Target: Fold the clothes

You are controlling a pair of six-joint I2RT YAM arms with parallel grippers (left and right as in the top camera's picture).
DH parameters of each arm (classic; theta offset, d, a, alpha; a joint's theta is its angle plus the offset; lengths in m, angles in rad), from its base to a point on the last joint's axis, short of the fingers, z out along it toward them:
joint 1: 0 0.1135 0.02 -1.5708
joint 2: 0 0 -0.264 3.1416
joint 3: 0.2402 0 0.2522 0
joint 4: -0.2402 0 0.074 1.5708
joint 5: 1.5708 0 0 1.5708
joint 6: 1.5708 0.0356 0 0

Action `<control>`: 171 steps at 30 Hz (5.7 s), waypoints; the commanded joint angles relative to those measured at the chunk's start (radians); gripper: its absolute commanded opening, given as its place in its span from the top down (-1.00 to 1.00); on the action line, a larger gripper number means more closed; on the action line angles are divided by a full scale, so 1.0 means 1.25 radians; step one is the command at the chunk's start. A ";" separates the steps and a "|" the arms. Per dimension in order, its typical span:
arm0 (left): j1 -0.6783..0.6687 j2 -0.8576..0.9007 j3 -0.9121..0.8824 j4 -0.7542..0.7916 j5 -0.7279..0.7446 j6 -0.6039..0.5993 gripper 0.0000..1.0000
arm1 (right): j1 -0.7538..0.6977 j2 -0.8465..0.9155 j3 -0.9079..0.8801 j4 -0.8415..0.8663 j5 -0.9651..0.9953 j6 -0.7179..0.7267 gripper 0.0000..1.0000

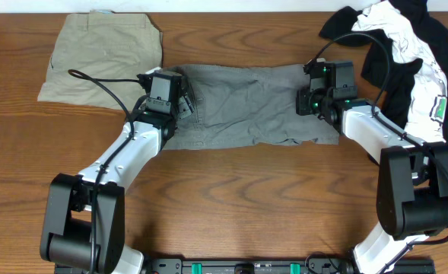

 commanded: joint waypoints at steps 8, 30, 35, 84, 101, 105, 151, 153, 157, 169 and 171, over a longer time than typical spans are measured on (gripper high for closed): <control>0.000 0.001 -0.003 0.003 0.002 -0.009 -0.43 | -0.029 0.039 0.010 0.076 0.099 -0.009 0.94; 0.000 0.001 -0.003 0.002 0.002 -0.009 -0.43 | -0.052 0.059 0.308 -0.099 -0.054 0.035 0.79; 0.000 0.001 -0.003 0.003 0.002 -0.009 -0.43 | 0.007 0.066 0.331 -0.269 -0.066 0.024 0.20; 0.013 -0.017 -0.001 -0.027 0.025 0.021 -0.57 | -0.037 0.226 0.369 -0.026 0.090 -0.028 -0.99; 0.132 -0.086 -0.002 -0.200 0.233 0.048 0.25 | -0.057 0.186 0.330 -0.327 0.085 0.001 0.98; 0.132 -0.069 -0.002 -0.199 0.229 0.048 0.57 | -0.077 0.212 0.322 -0.326 0.078 0.009 0.97; 0.236 0.216 -0.002 -0.007 0.603 0.310 -0.19 | -0.102 0.376 0.322 -0.309 0.042 -0.007 0.99; 0.235 0.223 -0.002 -0.007 0.600 0.294 0.47 | -0.102 0.376 0.322 -0.309 0.042 -0.007 0.97; 0.250 0.223 0.001 -0.005 0.575 0.275 0.88 | -0.102 0.376 0.322 -0.311 0.042 -0.007 0.99; 0.312 0.002 0.015 -0.110 0.438 0.242 0.88 | -0.101 0.376 0.322 -0.358 -0.042 -0.013 0.97; 0.314 -0.052 0.015 -0.136 0.406 0.243 0.88 | -0.101 0.376 0.322 -0.364 -0.044 -0.014 0.97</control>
